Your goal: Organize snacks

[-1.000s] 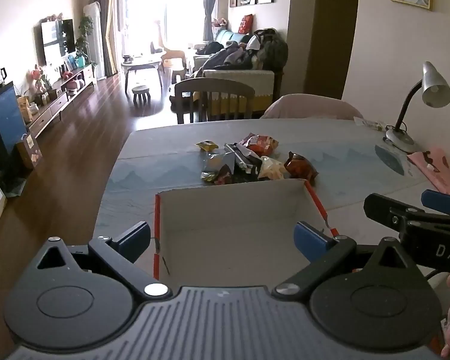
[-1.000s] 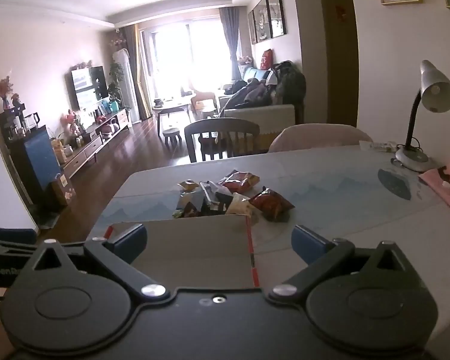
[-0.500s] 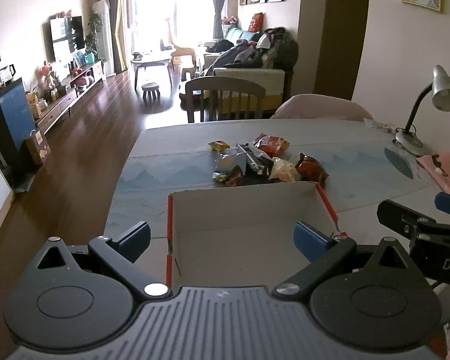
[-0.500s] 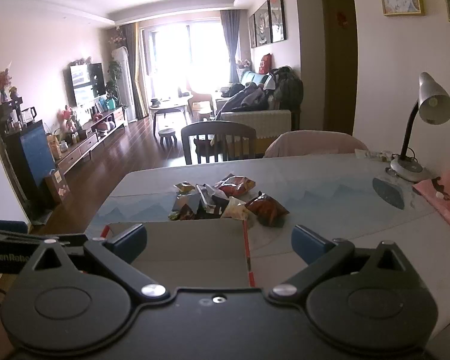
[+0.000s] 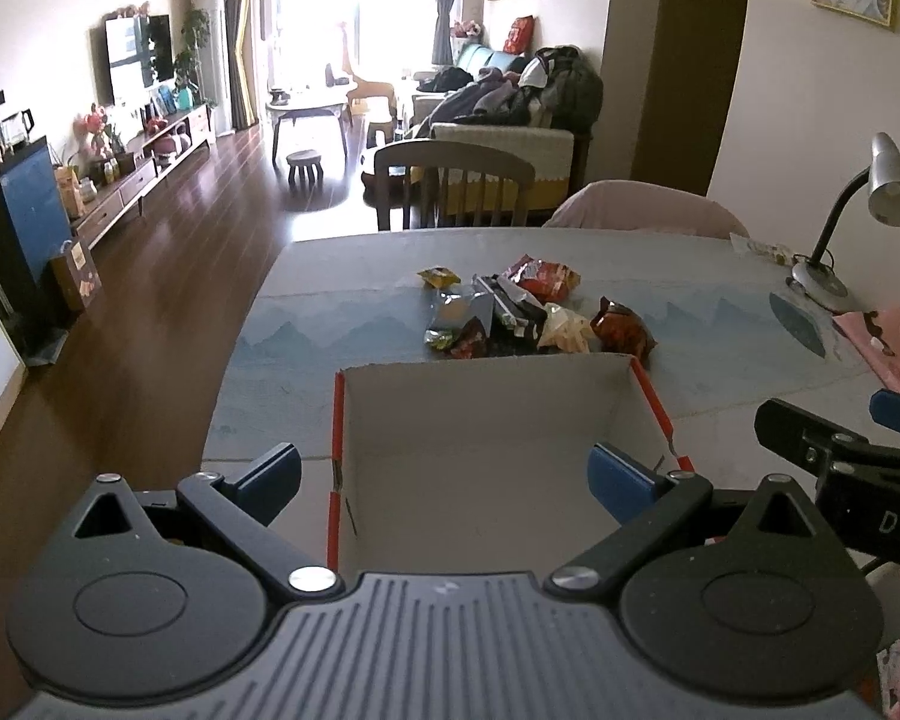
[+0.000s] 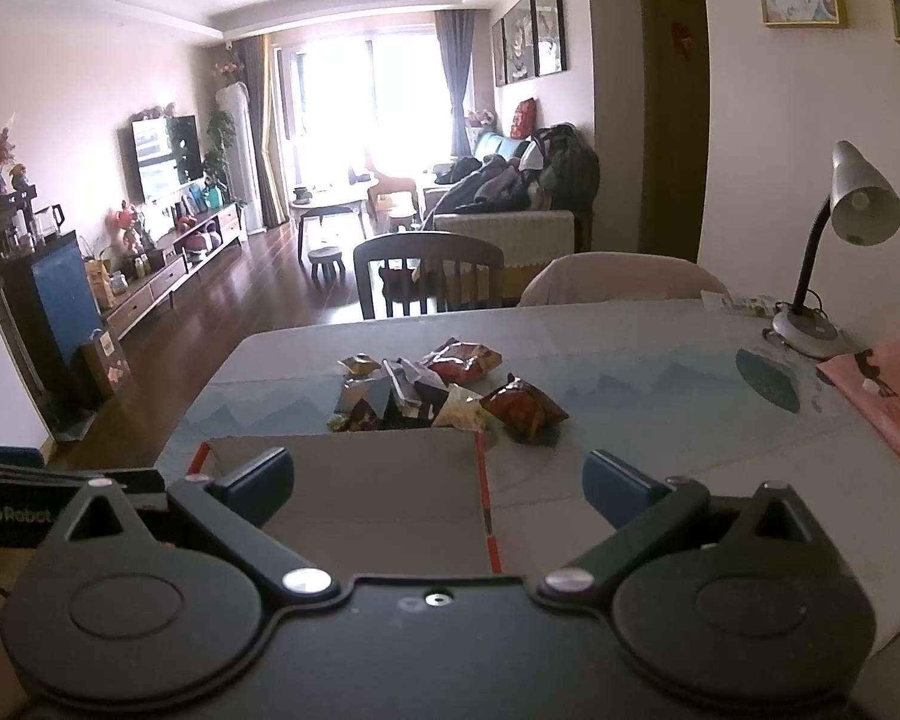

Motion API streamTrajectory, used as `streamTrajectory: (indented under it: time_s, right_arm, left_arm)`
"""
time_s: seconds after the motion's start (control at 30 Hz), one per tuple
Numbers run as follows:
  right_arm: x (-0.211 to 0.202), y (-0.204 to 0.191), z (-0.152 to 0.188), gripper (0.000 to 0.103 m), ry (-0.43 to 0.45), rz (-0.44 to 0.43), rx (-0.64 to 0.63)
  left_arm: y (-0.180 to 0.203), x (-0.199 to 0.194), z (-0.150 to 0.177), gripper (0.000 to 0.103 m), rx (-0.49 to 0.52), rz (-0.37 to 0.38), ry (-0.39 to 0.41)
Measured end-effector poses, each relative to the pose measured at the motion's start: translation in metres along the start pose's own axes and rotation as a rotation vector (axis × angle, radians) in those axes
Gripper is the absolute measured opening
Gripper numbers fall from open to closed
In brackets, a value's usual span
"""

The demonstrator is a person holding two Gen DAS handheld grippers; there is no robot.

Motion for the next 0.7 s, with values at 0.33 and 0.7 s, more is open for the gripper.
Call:
streamTrajectory:
  time_s: [0.33, 0.7]
  right_arm:
    - [0.0044, -0.0006, 0.0002, 0.103, -0.012, 0.005, 0.006]
    - [0.009, -0.0011, 0.0032, 0.103, -0.017, 0.013, 0.013]
  left_arm:
    - [0.0034, 0.0014, 0.0065, 0.102, 0.011, 0.014, -0.014]
    - [0.0086, -0.0009, 0.0094, 0.102, 0.024, 0.033, -0.018]
Point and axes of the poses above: each gripper's, at about its wrist camera, not at the fingertips, and x roughly the way its jaws point, y to its right, z to its underside, the point moved 7 cm from there along x, roughly the way its jaws point
